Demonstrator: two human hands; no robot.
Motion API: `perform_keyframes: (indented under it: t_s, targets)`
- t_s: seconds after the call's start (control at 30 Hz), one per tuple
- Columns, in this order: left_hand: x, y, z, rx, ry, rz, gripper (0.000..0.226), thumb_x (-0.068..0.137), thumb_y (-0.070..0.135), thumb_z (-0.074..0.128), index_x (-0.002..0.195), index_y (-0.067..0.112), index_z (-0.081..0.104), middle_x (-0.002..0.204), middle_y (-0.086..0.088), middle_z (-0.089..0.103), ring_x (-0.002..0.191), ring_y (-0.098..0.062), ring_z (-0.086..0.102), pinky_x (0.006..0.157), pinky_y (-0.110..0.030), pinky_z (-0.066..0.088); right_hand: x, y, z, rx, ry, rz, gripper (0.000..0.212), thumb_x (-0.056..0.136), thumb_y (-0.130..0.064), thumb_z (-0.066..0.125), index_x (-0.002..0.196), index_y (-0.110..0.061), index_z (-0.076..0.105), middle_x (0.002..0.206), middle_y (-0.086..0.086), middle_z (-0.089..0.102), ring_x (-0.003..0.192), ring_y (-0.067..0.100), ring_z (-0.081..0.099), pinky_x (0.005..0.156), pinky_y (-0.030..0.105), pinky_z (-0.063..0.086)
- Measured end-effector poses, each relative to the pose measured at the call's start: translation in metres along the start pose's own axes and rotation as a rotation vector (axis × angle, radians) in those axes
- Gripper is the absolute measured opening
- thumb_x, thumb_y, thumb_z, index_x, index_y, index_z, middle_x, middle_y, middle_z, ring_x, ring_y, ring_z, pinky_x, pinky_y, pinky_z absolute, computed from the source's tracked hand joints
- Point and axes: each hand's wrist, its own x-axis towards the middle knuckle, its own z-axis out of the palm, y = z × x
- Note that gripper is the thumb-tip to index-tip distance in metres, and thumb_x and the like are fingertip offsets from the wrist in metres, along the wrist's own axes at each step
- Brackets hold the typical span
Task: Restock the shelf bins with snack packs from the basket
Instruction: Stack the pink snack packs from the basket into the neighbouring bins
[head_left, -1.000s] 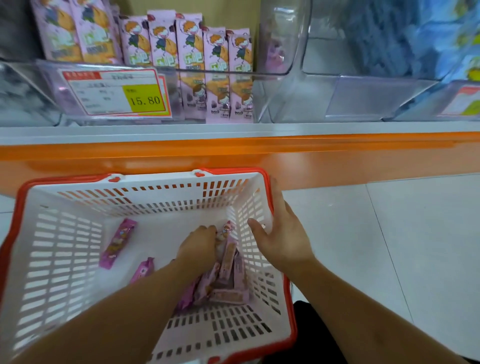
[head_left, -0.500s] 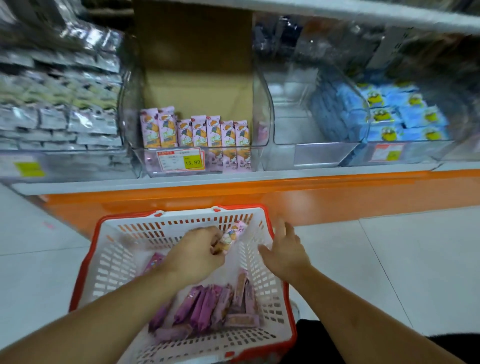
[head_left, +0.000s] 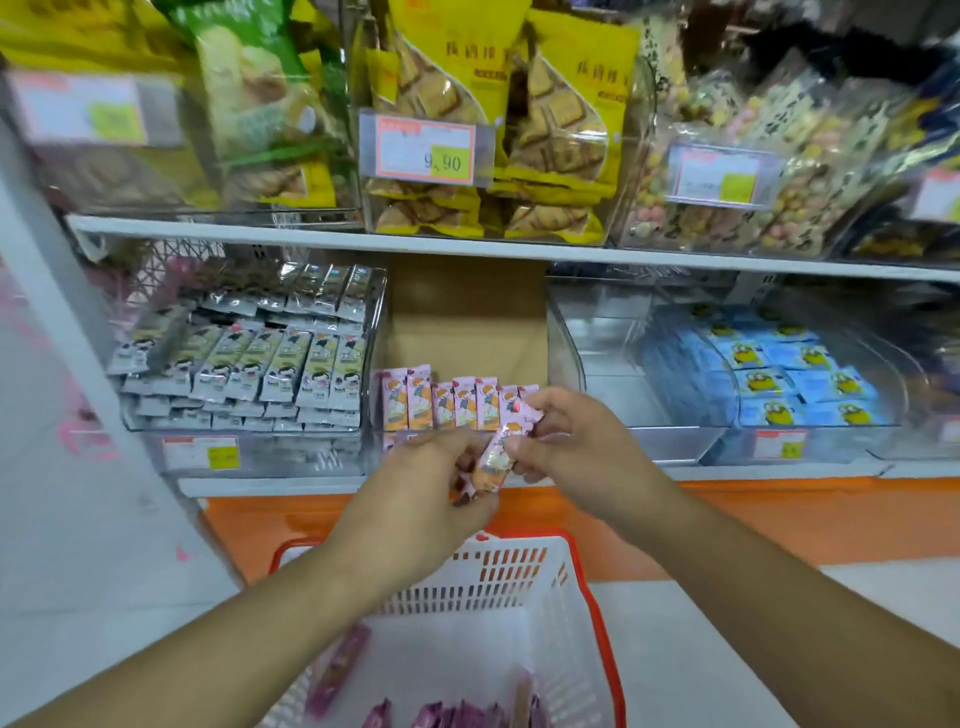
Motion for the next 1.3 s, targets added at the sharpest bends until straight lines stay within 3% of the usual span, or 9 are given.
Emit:
perform_keyframes:
  t_s: [0.1, 0.27, 0.43, 0.63, 0.8, 0.93, 1.1, 1.2, 1.3]
  targets:
    - [0.014, -0.008, -0.02, 0.05, 0.099, -0.009, 0.036, 0.092, 0.042, 0.069, 0.126, 0.036, 0.06, 0.119, 0.021, 0.057, 0.109, 0.0, 0.056, 0.093, -0.018, 0.044, 0.025, -0.025, -0.01, -0.034, 0.117, -0.115, 0.022, 0.094, -0.017, 0.077, 0.111, -0.023, 0.067, 0.094, 0.0, 0.076, 0.081, 0.011, 0.074, 0.076, 0.028, 0.057]
    - [0.028, -0.036, -0.035, 0.274, 0.003, -0.114, 0.057, 0.095, 0.033, 0.063, 0.15, 0.029, 0.047, 0.143, 0.008, 0.05, 0.135, -0.018, 0.046, 0.111, -0.034, 0.044, 0.084, -0.034, -0.005, -0.111, 0.108, -0.179, 0.025, 0.095, -0.012, 0.075, 0.105, -0.026, 0.057, 0.084, 0.006, 0.074, 0.08, 0.032, 0.074, 0.075, 0.053, 0.063]
    - [0.032, -0.048, -0.037, 0.367, -0.107, -0.065, 0.048, 0.096, 0.035, 0.057, 0.144, 0.031, 0.055, 0.143, 0.015, 0.052, 0.132, -0.012, 0.05, 0.106, -0.036, 0.05, 0.129, -0.016, 0.019, -0.246, -0.032, -0.107, 0.026, 0.094, -0.014, 0.077, 0.108, -0.027, 0.059, 0.066, -0.004, 0.064, 0.046, 0.005, 0.054, 0.05, 0.025, 0.042]
    - [0.034, -0.053, -0.037, 0.376, -0.098, -0.051, 0.036, 0.096, 0.036, 0.054, 0.131, 0.032, 0.062, 0.133, 0.014, 0.056, 0.126, -0.012, 0.053, 0.1, -0.038, 0.053, 0.142, 0.0, 0.04, -0.402, -0.121, -0.112, 0.02, 0.092, -0.017, 0.08, 0.104, -0.026, 0.066, 0.081, -0.007, 0.07, 0.062, 0.006, 0.059, 0.061, 0.028, 0.046]
    - [0.031, -0.056, -0.036, 0.357, -0.069, -0.022, 0.047, 0.097, 0.035, 0.055, 0.144, 0.035, 0.055, 0.143, 0.017, 0.052, 0.131, -0.009, 0.05, 0.105, -0.033, 0.05, 0.149, 0.007, 0.053, -0.436, -0.086, -0.154, 0.021, 0.091, -0.019, 0.081, 0.107, -0.028, 0.071, 0.085, 0.004, 0.07, 0.07, 0.015, 0.06, 0.069, 0.04, 0.055]
    - [0.03, -0.057, -0.034, 0.352, -0.067, 0.002, 0.049, 0.096, 0.031, 0.056, 0.145, 0.033, 0.055, 0.144, 0.016, 0.053, 0.131, -0.009, 0.05, 0.109, -0.032, 0.048, 0.147, 0.011, 0.058, -0.503, -0.083, -0.197, 0.038, 0.097, -0.024, 0.075, 0.134, -0.029, 0.068, 0.086, -0.005, 0.063, 0.084, 0.02, 0.061, 0.081, 0.039, 0.055]
    - [0.028, -0.056, -0.034, 0.353, -0.082, -0.004, 0.054, 0.097, 0.031, 0.057, 0.151, 0.033, 0.049, 0.15, 0.015, 0.049, 0.137, -0.01, 0.046, 0.113, -0.034, 0.045, 0.142, 0.012, 0.058, -0.594, -0.053, -0.205, 0.06, 0.099, -0.038, 0.068, 0.154, -0.045, 0.045, 0.114, -0.001, 0.05, 0.114, 0.029, 0.059, 0.102, 0.046, 0.053]
    - [0.026, -0.055, -0.032, 0.332, -0.089, -0.009, 0.059, 0.096, 0.032, 0.056, 0.154, 0.035, 0.043, 0.148, 0.015, 0.049, 0.137, -0.012, 0.046, 0.11, -0.037, 0.047, 0.132, 0.004, 0.051, -0.544, -0.03, -0.21, 0.058, 0.1, -0.04, 0.065, 0.153, -0.048, 0.043, 0.115, -0.004, 0.047, 0.112, 0.031, 0.061, 0.098, 0.049, 0.056]
    - [0.023, -0.048, -0.029, 0.287, -0.065, 0.013, 0.06, 0.096, 0.031, 0.058, 0.154, 0.034, 0.042, 0.142, 0.015, 0.05, 0.131, -0.012, 0.049, 0.107, -0.035, 0.049, 0.116, -0.006, 0.041, -0.463, 0.053, -0.26, 0.046, 0.099, -0.038, 0.066, 0.143, -0.047, 0.055, 0.111, -0.007, 0.051, 0.094, 0.016, 0.062, 0.086, 0.035, 0.056]
